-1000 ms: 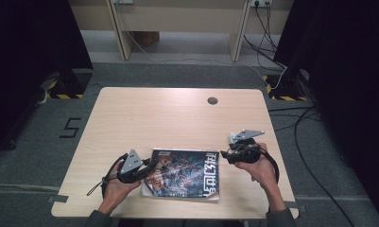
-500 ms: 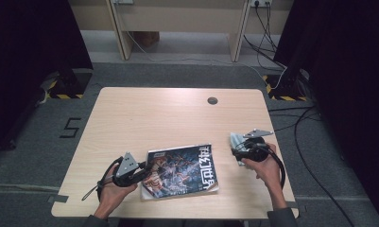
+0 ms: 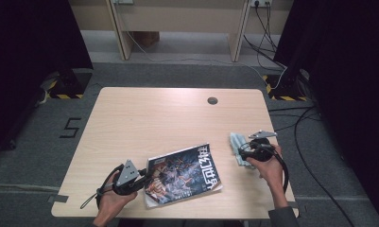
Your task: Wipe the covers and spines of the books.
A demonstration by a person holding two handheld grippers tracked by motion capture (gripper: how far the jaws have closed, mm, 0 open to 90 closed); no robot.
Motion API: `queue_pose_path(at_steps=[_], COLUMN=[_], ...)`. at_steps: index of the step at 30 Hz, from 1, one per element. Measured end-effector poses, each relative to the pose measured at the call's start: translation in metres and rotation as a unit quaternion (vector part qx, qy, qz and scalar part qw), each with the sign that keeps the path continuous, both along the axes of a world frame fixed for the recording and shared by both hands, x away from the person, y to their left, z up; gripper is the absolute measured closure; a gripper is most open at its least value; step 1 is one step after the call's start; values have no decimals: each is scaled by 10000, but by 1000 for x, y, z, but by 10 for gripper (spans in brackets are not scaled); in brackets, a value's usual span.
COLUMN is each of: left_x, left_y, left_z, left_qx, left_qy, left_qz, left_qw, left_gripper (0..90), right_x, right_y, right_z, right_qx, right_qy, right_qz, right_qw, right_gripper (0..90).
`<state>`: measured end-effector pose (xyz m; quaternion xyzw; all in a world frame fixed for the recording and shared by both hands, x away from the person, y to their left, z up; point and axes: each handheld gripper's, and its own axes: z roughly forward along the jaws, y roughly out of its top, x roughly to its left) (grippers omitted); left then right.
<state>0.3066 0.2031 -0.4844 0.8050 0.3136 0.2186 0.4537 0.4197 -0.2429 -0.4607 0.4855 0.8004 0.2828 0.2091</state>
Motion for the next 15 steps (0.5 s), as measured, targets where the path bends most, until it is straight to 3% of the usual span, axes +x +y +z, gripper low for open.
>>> queue_pose_path(at_steps=[5,15], left_x=[-2,-2], left_y=[0,-3], left_z=[-1,-2], left_qx=[10,45], left_qy=[33,35], left_qz=[-6,-55], left_qw=[10000,10000], left_gripper=[814,812], right_x=[2,12], right_y=[-4,8], right_z=[-2,-18], right_qx=[-178,-501], right_qy=[-30,145], right_qz=[-31,113], right_qw=[9998,9986], right_gripper=[495,494])
